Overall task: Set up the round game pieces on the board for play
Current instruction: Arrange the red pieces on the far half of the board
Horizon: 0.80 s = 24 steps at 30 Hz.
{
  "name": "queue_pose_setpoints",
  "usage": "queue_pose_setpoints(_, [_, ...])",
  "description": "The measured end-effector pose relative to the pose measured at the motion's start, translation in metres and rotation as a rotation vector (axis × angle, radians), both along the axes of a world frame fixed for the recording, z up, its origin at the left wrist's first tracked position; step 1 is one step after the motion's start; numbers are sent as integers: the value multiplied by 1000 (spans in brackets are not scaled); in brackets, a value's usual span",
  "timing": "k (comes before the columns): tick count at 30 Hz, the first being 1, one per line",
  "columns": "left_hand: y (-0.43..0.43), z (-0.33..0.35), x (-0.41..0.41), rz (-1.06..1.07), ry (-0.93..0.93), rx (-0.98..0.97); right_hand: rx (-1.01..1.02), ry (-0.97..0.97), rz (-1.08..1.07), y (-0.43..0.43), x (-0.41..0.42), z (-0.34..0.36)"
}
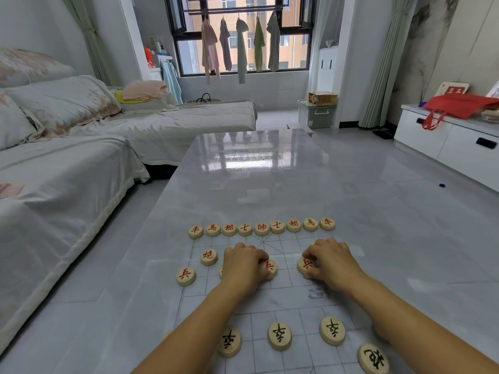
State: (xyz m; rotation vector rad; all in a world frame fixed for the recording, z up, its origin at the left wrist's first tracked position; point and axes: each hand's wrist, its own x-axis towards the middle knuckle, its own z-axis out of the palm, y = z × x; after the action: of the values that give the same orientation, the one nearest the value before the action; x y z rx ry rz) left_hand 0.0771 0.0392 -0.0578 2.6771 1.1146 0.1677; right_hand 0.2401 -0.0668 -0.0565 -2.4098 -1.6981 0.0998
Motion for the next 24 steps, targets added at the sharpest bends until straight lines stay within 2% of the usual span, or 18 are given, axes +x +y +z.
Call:
queue_pose_setpoints(12, [-2, -3, -4, -17, -47, -3, -21, 63, -14, -3, 5, -2])
queue_pose_setpoints(24, [0, -8, -4, -25, -70, 19, 44, 86, -42, -11, 13, 6])
